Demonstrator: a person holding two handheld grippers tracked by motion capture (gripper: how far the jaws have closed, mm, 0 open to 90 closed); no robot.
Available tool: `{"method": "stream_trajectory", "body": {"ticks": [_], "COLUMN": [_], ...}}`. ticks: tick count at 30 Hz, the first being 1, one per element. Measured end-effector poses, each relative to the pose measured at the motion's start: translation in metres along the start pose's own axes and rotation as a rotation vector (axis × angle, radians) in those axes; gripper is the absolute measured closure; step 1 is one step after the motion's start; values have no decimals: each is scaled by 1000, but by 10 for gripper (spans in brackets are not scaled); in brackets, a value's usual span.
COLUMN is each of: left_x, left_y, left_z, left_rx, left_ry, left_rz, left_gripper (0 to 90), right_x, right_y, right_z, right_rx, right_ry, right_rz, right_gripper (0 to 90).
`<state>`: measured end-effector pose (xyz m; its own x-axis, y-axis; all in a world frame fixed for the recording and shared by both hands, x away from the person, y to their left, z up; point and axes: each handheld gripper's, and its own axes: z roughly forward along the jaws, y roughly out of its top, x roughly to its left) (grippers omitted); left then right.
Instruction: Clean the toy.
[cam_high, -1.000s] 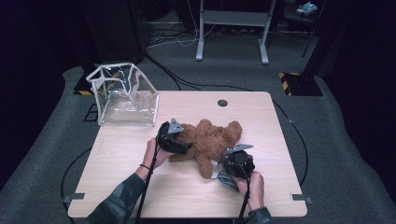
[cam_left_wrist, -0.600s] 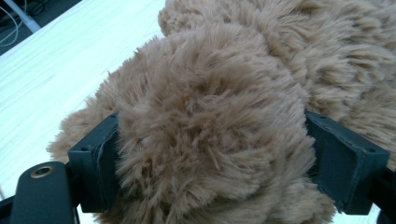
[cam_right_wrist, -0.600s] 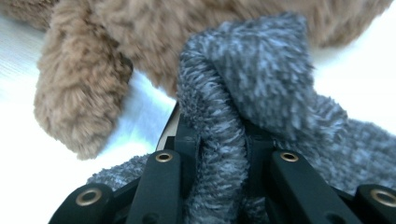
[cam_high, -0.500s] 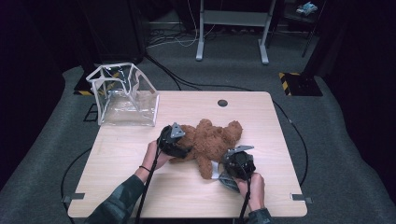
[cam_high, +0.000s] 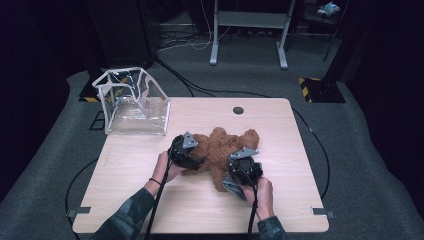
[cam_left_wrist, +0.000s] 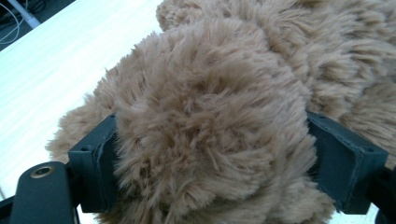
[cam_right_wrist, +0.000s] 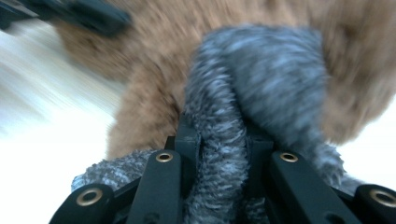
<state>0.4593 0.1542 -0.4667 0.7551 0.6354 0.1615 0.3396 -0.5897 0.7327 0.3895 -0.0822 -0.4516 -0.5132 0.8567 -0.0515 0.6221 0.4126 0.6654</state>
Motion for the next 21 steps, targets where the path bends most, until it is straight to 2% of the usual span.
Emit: {"method": "stream_trajectory", "body": {"ticks": [5, 7, 8, 9, 11, 14, 15, 17, 20, 21], "left_x": [0, 0, 0, 0, 1, 1, 1, 0, 0, 0], "left_y": [-1, 0, 0, 0, 0, -1, 0, 0, 0, 0], "left_z": [1, 0, 0, 0, 0, -1, -1, -1, -1, -1], "left_rx": [-3, 4, 5, 4, 0, 5, 1, 3, 7, 7], "left_ry": [-3, -3, -1, -3, -5, -11, 0, 0, -1, -2], "left_rz": [-9, 0, 1, -4, -15, -16, -9, -11, -14, -16], "left_gripper": [152, 152, 152, 152, 152, 151, 152, 152, 152, 152], "right_x": [-17, -20, -20, -18, -14, -6, -3, 4, 9, 10], "right_y": [-29, -34, -34, -31, -24, -6, 0, 13, 22, 22], "right_z": [14, 14, 13, 11, 2, -19, -25, -30, -17, -9], "right_rx": [73, 87, 87, 95, 70, -33, -69, -118, -90, -65], "right_ry": [-6, -2, -5, -9, -4, 17, 22, 14, 8, 8], "right_rz": [77, 89, 74, 70, 50, 24, 18, -13, -40, -26], "right_gripper": [745, 745, 745, 745, 745, 745, 745, 745, 745, 746]}}
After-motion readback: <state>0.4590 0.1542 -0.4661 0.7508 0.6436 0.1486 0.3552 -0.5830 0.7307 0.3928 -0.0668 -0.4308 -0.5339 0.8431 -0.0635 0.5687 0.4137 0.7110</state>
